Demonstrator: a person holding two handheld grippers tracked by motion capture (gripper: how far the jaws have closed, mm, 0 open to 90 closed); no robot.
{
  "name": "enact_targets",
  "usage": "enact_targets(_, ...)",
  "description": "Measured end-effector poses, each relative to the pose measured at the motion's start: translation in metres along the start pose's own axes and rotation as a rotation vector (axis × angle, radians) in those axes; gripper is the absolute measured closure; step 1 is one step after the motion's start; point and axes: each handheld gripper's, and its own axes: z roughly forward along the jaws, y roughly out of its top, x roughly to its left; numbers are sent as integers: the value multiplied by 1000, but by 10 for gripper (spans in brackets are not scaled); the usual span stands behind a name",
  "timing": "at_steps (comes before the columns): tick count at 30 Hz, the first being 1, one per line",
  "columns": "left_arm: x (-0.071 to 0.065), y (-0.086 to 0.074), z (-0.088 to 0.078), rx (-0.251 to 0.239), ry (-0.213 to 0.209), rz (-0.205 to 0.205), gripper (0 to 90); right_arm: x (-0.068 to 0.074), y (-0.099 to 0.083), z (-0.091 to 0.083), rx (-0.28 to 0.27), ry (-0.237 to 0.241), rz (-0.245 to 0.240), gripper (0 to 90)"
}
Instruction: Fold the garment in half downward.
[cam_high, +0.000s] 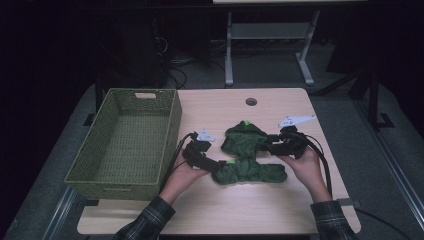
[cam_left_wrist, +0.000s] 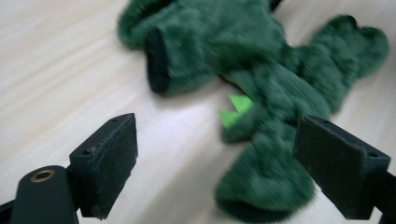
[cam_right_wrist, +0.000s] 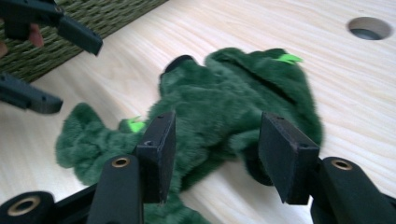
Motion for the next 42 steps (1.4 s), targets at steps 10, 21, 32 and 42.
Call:
enact_targets(10, -28, -40, -11, 37, -12, 95, 128, 36, -4, 16, 13, 52, -70, 533)
enact_targets(21, -41, -69, -9, 78, -14, 104, 126, 67, 0, 27, 3, 114, -123, 618)
enact_targets(32, -38, -84, -7, 40, 15, 116, 126, 107, 0, 50, 40, 203, -191, 763)
enact_targets(42, -34, -95, -8, -36, -5, 134, 126, 132, -8, 84, 130, 223, -252, 752)
